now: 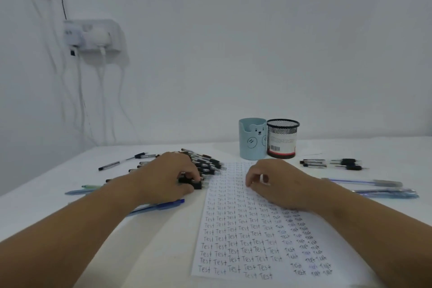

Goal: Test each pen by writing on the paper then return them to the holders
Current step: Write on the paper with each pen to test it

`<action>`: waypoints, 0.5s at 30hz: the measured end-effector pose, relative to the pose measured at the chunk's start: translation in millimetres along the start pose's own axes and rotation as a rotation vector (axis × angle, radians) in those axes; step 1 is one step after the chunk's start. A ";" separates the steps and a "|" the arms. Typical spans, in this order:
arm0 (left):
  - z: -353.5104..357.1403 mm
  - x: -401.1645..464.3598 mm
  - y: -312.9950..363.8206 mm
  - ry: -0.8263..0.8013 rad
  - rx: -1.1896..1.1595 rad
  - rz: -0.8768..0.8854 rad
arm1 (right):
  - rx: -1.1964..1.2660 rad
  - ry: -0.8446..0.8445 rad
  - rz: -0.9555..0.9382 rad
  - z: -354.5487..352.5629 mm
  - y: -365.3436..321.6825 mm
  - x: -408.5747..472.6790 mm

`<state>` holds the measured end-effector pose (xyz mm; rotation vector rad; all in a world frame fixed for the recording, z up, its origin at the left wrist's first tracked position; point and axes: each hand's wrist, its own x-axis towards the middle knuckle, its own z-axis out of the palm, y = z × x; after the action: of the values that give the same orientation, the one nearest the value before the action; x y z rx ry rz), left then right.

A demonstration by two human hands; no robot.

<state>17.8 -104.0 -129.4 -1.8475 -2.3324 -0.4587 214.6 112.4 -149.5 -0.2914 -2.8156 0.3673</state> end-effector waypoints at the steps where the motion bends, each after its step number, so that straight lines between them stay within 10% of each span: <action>1: 3.3 1.5 -0.5 0.030 -0.004 0.009 | 0.013 0.015 -0.005 0.4 1.1 -0.9; 10: 4.9 16.8 3.5 0.223 -0.143 -0.065 | 0.082 0.059 0.030 3.8 1.1 -3.6; 15: -23.5 28.5 37.5 0.608 -0.426 -0.066 | 0.103 0.038 0.058 1.1 -0.8 -4.9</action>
<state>45.2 -77.3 -93.2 -1.4691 -1.9696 -1.3914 218.7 110.3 -151.5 -0.3540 -2.7452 0.5120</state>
